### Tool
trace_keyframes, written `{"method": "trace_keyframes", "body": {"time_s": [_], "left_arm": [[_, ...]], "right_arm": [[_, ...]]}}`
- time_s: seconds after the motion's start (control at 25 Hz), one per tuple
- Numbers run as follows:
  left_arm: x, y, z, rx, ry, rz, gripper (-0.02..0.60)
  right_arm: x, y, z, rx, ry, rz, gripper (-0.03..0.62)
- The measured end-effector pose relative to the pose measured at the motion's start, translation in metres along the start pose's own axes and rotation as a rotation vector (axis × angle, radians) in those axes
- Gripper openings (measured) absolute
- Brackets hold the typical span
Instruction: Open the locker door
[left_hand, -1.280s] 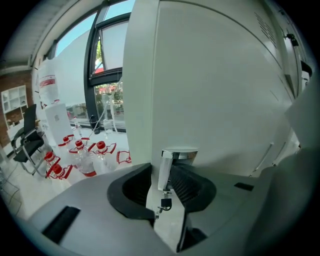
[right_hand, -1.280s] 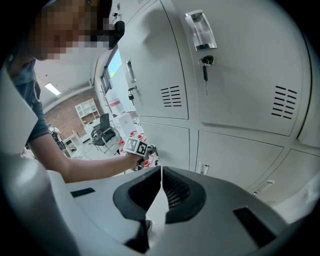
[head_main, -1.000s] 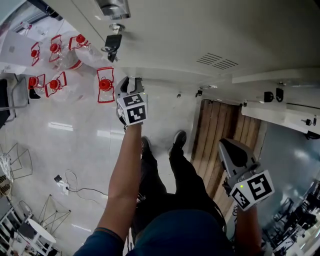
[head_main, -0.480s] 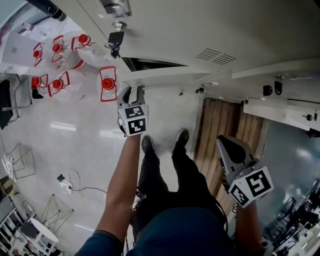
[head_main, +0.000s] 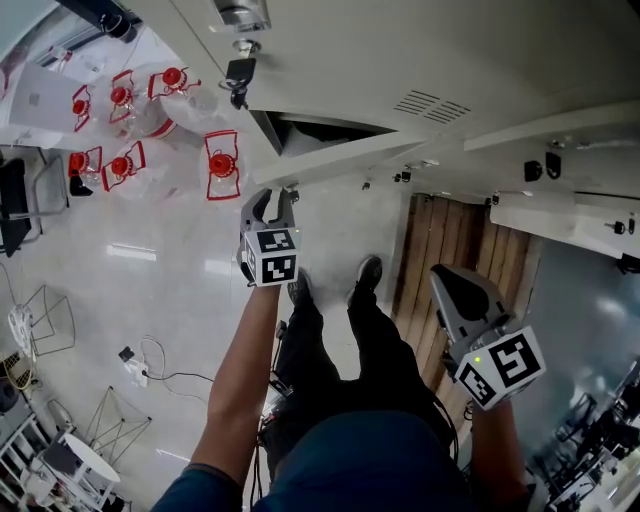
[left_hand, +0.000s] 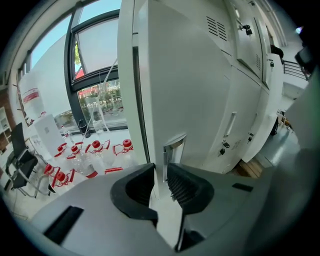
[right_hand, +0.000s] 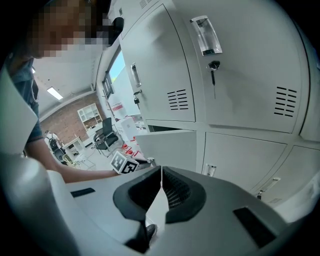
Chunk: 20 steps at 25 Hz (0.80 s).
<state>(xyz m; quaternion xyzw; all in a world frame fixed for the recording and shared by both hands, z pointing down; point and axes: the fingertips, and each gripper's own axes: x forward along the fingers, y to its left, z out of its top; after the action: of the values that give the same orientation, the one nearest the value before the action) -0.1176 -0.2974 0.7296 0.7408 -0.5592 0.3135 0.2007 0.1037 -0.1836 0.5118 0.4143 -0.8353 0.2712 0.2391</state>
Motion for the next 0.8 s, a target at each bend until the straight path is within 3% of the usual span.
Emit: {"method": "trace_keyframes", "body": {"time_s": [0.8], "left_arm": [[-0.056, -0.062, -0.047, 0.131, 0.111, -0.150, 0.056]], "right_arm": [[-0.019, 0.009, 0.011, 0.028, -0.066, -0.009, 0.037]]}}
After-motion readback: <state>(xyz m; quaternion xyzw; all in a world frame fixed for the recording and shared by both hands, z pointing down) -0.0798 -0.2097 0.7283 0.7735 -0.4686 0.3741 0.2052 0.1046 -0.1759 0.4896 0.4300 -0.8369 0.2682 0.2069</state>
